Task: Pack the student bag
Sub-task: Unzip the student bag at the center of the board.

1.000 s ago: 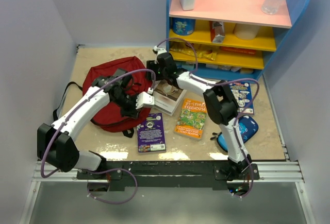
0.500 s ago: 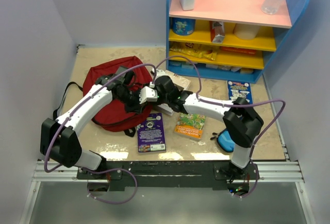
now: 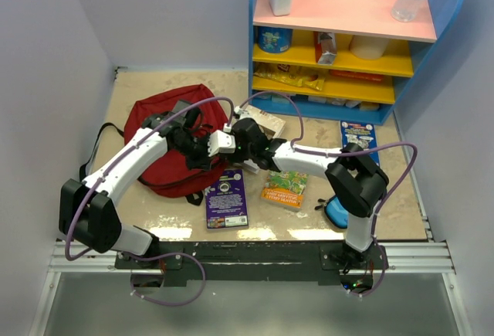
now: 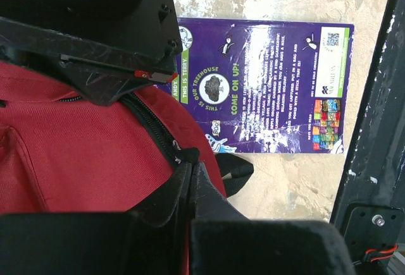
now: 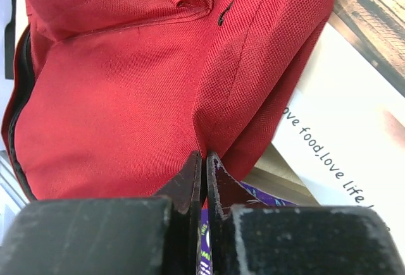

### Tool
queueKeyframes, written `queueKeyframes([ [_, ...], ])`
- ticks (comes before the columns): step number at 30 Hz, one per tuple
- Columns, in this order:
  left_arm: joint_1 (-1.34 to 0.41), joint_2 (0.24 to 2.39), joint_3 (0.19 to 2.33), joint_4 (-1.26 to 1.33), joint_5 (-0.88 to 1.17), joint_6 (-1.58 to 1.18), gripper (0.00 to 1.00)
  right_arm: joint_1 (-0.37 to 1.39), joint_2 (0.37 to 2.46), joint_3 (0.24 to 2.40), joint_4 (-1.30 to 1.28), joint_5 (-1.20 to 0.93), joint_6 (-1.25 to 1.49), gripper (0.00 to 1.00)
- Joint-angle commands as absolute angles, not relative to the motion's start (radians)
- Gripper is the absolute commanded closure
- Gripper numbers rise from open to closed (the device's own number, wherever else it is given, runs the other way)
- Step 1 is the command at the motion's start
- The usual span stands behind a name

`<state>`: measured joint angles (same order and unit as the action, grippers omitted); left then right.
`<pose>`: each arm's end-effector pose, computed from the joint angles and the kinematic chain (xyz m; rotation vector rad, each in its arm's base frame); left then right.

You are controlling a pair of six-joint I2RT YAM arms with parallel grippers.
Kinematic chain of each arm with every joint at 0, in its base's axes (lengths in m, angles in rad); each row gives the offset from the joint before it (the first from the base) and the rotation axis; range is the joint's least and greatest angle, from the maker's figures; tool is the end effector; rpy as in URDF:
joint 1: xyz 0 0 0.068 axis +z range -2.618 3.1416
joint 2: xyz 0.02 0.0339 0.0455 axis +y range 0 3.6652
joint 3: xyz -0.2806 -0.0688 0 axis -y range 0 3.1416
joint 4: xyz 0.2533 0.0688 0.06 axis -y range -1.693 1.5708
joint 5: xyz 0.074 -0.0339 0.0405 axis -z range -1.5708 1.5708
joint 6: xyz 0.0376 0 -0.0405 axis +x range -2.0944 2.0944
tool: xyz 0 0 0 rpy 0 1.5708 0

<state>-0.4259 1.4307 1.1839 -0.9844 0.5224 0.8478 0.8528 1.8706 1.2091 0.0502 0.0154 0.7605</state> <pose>0.2441 -0.1314 0.2872 1.6693 2.0532 -0.5960 0.2840 0.3242 0.2093 -0.0980 2.3246 0.8616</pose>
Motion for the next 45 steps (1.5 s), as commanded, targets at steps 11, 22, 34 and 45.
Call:
queueKeyframes([
  [11, -0.428, 1.384, 1.210, -0.960, 0.502, 0.841, 1.00, 0.721, 1.804, 1.443, -0.090, 0.078, 0.514, 1.00],
  [22, -0.425, 1.344, 1.406, -1.115, 0.482, 0.857, 1.00, 0.654, 1.919, 1.724, -0.210, 0.061, 0.413, 1.00],
  [34, -0.411, 1.246, 1.197, -1.275, 0.445, 0.983, 1.00, 0.563, 1.985, 1.746, -0.210, 0.071, 0.376, 1.00],
  [45, -0.180, 1.151, 0.956, -1.293, 0.379, 1.137, 1.00, 0.519, 1.990, 1.637, -0.160, 0.087, 0.357, 1.00],
])
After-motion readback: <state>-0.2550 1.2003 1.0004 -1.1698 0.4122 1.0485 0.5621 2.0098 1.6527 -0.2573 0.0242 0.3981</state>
